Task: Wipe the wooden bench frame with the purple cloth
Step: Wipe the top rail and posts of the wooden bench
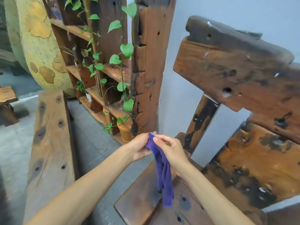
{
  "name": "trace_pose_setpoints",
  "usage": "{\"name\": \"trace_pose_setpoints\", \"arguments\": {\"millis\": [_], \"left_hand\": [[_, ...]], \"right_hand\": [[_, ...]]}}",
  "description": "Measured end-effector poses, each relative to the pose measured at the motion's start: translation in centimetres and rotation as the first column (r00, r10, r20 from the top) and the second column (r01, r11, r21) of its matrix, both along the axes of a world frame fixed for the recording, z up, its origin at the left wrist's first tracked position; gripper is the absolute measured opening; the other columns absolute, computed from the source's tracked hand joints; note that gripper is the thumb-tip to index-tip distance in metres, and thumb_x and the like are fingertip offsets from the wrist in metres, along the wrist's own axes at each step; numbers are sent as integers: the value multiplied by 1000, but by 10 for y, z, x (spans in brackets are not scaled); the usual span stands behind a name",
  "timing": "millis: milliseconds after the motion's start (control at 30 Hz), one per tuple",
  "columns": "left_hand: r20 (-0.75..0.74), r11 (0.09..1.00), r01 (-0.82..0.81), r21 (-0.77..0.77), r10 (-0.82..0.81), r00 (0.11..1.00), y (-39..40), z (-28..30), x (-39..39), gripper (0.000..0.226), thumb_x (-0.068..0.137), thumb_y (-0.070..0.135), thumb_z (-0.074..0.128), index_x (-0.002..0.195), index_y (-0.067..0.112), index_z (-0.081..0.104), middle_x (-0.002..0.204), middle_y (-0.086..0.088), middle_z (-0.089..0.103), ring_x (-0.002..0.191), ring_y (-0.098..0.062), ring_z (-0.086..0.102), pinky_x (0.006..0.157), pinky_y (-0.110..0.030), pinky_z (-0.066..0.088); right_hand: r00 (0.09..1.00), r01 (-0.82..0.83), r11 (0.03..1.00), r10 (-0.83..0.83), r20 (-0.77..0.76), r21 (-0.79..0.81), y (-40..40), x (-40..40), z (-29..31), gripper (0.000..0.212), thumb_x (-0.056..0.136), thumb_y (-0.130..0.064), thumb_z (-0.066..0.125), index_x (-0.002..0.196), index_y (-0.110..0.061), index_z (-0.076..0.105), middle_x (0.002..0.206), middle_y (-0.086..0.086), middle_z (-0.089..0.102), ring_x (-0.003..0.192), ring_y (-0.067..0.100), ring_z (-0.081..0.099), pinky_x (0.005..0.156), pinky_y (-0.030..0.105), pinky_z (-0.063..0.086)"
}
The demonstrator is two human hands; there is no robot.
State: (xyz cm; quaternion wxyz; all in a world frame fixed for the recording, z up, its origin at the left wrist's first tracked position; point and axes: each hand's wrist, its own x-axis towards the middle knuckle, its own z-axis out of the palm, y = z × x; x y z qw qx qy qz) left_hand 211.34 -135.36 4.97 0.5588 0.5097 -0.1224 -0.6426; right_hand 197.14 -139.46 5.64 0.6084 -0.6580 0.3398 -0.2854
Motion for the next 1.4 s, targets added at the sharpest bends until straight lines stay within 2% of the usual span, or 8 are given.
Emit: {"name": "trace_pose_setpoints", "arguments": {"millis": [200,467,633,800,967,1067,1233,1400], "left_hand": [[78,966,255,-38,-252,965,-29,18,54,25,96,32,61,78,15,62,80,-9,58,74,-23,61,67,-29,49],[284,829,531,-178,-473,834,-74,25,79,18,95,-3,57,107,1,70,95,-16,69,77,-20,66,72,-25,55],[563,751,652,-107,-495,662,-122,61,84,21,95,-1,58,108,6,74,105,-20,72,96,-28,67,95,-44,50],[739,707,691,-149,-385,553,-171,115,76,25,95,9,60,94,23,81,107,-7,77,103,-24,70,98,-40,54],[840,707,633,-315,-102,532,-225,168,64,37,97,2,59,83,28,81,95,6,77,94,-9,68,85,-22,54],[867,660,625,-416,81,492,-249,195,65,26,93,9,67,87,29,81,96,11,77,96,-4,69,81,-13,51],[807,577,578,-577,295,511,-285,248,68,12,89,17,75,90,28,80,96,9,78,93,-8,73,71,-20,57],[696,503,485,-715,455,555,-327,325,88,13,86,11,79,89,23,82,94,6,80,86,-3,72,68,-14,54]], "right_hand": [[979,-41,937,-32,-201,-348,-10,32,8,14,95,-26,72,103,-33,82,107,-8,68,99,1,64,87,15,47],[988,109,978,-126,88,179,-35,31,15,28,90,-3,61,113,-12,48,119,11,50,100,27,76,76,30,61],[944,84,993,-106,-311,-86,-92,19,34,65,89,-13,67,141,-43,42,138,-5,40,81,28,74,60,25,56],[804,-116,942,-96,-587,-314,-153,-11,76,24,89,-42,69,109,-28,70,94,-5,76,78,17,73,70,38,61],[789,-55,854,-281,-546,-518,-199,-54,125,9,98,-28,64,93,-29,73,75,-3,76,57,10,70,69,22,53],[815,86,774,-417,-403,-627,-215,-77,156,24,100,-21,64,86,-41,70,61,-14,70,54,4,66,58,16,50],[835,180,542,-526,-164,-821,-236,-85,219,30,101,-22,60,91,-49,67,88,-29,69,68,5,64,63,13,44],[838,268,346,-544,40,-899,-280,-61,288,20,97,-17,67,105,-33,77,78,-26,66,65,4,64,64,9,41]]}}
